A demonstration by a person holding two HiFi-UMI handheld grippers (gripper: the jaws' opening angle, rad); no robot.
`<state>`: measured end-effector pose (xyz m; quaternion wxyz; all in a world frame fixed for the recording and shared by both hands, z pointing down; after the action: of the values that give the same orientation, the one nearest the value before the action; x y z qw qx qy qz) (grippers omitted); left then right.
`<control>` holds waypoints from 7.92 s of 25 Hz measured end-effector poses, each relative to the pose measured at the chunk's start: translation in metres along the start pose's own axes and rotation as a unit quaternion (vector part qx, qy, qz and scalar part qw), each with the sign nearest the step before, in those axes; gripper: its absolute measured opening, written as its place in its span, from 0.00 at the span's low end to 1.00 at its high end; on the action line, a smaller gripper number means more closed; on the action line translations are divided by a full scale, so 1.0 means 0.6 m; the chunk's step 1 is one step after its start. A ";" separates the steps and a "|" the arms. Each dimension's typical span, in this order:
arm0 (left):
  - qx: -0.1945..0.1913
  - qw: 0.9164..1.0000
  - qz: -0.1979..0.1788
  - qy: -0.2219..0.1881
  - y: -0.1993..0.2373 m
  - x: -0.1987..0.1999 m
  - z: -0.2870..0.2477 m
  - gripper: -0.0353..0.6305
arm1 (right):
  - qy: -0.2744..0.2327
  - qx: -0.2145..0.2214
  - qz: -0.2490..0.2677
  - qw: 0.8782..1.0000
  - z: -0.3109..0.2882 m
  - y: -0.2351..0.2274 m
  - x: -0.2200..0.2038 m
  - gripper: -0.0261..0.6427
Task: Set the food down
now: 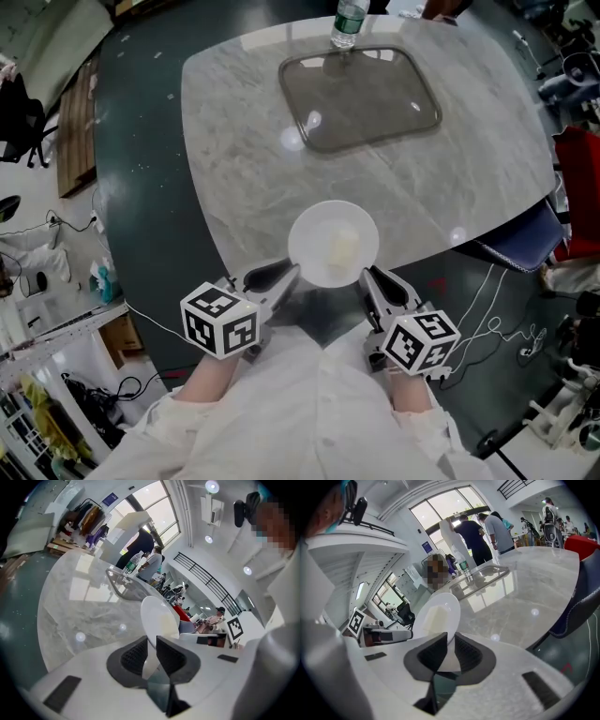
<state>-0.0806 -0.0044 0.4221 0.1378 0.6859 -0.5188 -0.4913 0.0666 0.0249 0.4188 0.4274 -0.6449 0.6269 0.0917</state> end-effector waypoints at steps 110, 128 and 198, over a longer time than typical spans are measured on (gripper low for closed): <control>0.136 0.990 0.046 -0.004 0.148 0.381 -0.393 0.15 | 0.089 0.041 0.187 0.977 -0.348 -0.337 0.425 0.14; 0.072 0.997 -0.028 -0.001 0.041 0.284 -0.247 0.15 | 0.006 0.048 0.161 0.986 -0.189 -0.205 0.336 0.11; -0.103 0.984 -0.104 -0.106 -0.222 0.147 -0.041 0.10 | -0.104 0.147 0.193 0.965 0.069 0.057 0.207 0.04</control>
<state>0.0142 -0.0303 0.2941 0.0996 0.6623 -0.4029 -0.6237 0.0778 -0.0333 0.2970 0.5546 -0.4288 0.6980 0.1461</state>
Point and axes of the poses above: the fingertips, and each gripper's own axes: z backward along the fingers, y to its left, x out of its top, the point moved 2 cm from there along z, backward along the fingers, and after that the axes turned 4 degrees about z, right-handed, at the moved point
